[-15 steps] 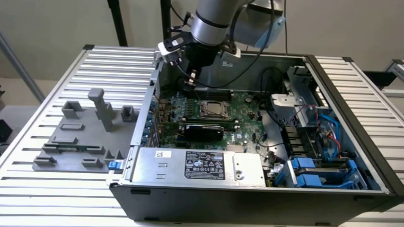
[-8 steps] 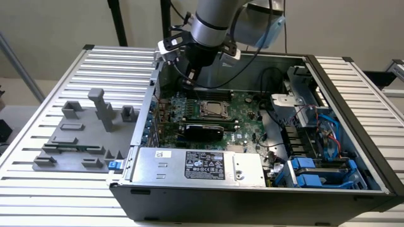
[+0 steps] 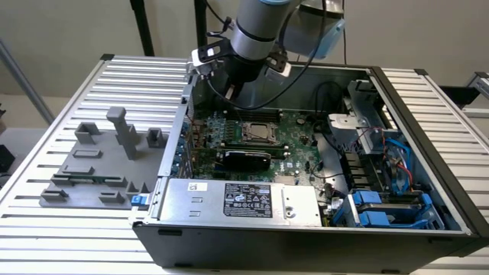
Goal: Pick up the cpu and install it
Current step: 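Install the first cpu locking lever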
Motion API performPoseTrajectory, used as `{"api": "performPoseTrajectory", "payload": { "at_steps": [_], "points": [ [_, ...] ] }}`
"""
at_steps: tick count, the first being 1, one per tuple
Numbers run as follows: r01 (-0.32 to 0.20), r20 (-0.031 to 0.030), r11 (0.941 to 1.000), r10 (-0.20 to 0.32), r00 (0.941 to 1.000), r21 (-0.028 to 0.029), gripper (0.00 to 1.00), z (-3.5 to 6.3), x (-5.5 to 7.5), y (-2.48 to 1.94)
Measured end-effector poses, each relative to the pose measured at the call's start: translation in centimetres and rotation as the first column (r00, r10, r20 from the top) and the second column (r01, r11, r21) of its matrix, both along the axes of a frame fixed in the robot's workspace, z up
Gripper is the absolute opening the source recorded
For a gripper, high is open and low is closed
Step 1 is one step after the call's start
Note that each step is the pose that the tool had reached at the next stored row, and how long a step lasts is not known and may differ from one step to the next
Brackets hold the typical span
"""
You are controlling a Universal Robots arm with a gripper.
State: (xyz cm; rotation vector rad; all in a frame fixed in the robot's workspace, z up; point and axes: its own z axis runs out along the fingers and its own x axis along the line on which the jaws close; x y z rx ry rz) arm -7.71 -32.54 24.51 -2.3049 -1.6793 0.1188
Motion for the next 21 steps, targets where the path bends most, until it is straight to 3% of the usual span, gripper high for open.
{"api": "performPoseTrajectory", "payload": {
  "at_steps": [6,13,17,21],
  "points": [
    [0.058,-0.0008,0.9980,-0.058,0.9983,0.0244,0.11,-0.11,-0.1,0.00],
    [0.114,-0.0020,0.9924,-0.114,0.9934,0.0453,0.11,0.14,-0.2,0.00],
    [0.135,-0.0014,0.9897,-0.135,0.9908,0.0477,0.11,0.52,-0.1,0.00],
    [0.138,-0.0016,0.9892,-0.138,0.9904,0.0490,0.11,0.57,0.8,0.00]
  ]
}}
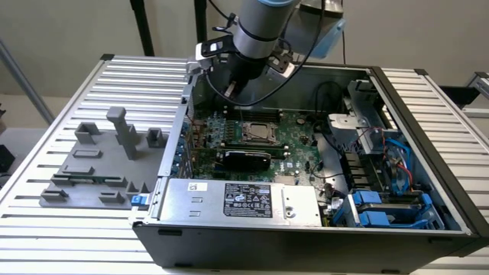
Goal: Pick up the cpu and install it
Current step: 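Install the first cpu locking lever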
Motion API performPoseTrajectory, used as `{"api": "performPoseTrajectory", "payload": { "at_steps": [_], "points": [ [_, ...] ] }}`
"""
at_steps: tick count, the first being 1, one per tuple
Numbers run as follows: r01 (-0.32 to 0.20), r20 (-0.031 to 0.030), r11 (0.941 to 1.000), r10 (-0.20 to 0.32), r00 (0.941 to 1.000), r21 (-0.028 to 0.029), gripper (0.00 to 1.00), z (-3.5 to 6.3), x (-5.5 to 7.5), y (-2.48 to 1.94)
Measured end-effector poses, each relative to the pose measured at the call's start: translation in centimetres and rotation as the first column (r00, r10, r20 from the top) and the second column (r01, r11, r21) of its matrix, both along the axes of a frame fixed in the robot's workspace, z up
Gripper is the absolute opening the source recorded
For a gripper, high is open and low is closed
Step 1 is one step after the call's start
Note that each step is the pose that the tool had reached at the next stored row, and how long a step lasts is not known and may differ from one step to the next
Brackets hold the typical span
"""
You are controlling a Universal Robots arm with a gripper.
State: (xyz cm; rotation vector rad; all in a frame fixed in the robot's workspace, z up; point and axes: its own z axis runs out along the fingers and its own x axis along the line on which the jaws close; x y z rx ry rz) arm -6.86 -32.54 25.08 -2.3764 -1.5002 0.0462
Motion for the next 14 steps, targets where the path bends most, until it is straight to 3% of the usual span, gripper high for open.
{"api": "performPoseTrajectory", "payload": {
  "at_steps": [8,14],
  "points": [
    [0.000,0.0001,1.0000,0.000,1.0000,0.0056,0.11,-0.01,3.5,-0.03],
    [0.001,0.0001,1.0000,-0.001,1.0000,0.0067,0.11,-0.61,3.8,-0.13]
  ]
}}
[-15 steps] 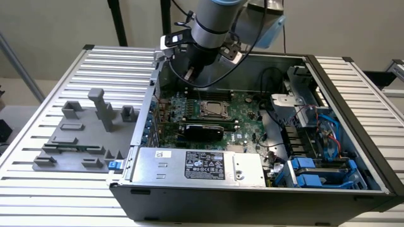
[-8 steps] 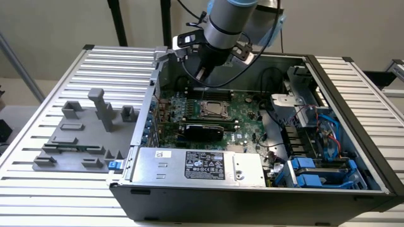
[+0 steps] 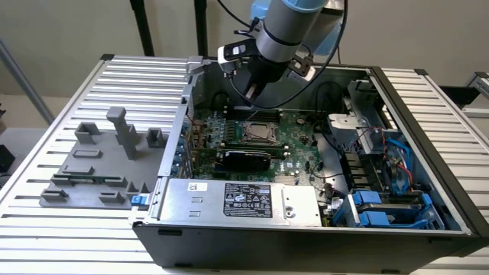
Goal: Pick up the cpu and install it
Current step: 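Install the first cpu locking lever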
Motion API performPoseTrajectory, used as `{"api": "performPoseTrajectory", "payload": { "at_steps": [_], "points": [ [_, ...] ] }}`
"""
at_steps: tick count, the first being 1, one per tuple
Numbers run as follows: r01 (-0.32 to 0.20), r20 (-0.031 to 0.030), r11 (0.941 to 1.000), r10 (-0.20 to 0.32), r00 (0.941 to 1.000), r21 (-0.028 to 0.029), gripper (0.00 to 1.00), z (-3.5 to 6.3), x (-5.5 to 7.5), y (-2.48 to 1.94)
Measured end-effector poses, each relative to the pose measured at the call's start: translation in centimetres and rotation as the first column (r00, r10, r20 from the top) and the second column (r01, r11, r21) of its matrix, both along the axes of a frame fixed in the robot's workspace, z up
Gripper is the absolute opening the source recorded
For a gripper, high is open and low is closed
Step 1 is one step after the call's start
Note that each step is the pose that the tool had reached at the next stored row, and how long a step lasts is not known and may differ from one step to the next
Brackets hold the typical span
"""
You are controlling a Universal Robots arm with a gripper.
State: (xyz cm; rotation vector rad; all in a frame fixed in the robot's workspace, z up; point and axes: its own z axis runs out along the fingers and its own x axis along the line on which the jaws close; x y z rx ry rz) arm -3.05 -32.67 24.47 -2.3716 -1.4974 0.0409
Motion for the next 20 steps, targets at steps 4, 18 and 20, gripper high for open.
{"api": "performPoseTrajectory", "payload": {
  "at_steps": [4,18,20],
  "points": [
    [0.000,0.0000,1.0000,0.000,1.0000,0.0000,0.11,-0.72,0.0,-0.01],
    [0.000,0.0000,1.0000,0.000,1.0000,0.0000,0.11,-3.27,-0.2,0.03],
    [0.000,-0.0001,1.0000,0.000,1.0000,-0.0004,0.11,-3.62,-0.2,0.13]
  ]
}}
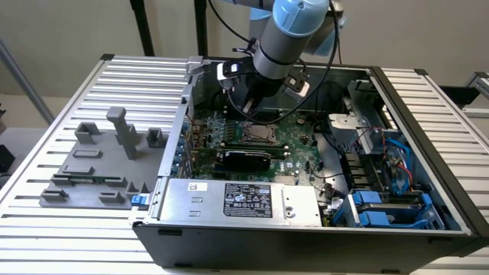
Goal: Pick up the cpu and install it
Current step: 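Install the first cpu locking lever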
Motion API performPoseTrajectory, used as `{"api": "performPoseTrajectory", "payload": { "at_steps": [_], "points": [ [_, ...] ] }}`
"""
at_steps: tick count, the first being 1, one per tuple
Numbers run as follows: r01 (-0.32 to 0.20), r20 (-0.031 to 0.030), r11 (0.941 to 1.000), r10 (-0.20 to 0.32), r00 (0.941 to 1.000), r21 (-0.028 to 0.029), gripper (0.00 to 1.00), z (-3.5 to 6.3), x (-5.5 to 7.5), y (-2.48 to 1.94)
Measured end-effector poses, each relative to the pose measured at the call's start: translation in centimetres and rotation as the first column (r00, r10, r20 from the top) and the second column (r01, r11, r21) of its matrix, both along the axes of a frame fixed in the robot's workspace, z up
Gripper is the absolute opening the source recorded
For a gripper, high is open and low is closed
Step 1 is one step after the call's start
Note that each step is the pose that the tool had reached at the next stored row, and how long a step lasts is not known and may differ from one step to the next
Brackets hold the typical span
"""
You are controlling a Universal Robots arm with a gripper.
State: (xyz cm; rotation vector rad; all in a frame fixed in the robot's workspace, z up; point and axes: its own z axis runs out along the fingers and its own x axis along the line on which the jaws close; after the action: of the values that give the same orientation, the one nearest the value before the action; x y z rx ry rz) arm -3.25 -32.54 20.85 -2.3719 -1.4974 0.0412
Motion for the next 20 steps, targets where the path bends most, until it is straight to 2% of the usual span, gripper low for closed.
{"api": "performPoseTrajectory", "payload": {
  "at_steps": [7,10,13,17,20],
  "points": [
    [0.000,0.0000,1.0000,0.000,1.0000,-0.0071,0.11,-0.52,0.0,0.30],
    [0.000,0.0000,0.9999,0.000,1.0000,-0.0118,0.11,-0.56,0.2,0.45],
    [0.000,0.0000,0.9998,0.000,1.0000,-0.0214,0.11,-0.59,0.4,0.49],
    [0.000,-0.0022,0.9992,0.000,1.0000,-0.0388,0.11,-0.59,0.7,0.49],
    [0.001,-0.0022,0.9992,-0.001,1.0000,-0.0390,0.11,-0.66,1.1,0.55]
  ]
}}
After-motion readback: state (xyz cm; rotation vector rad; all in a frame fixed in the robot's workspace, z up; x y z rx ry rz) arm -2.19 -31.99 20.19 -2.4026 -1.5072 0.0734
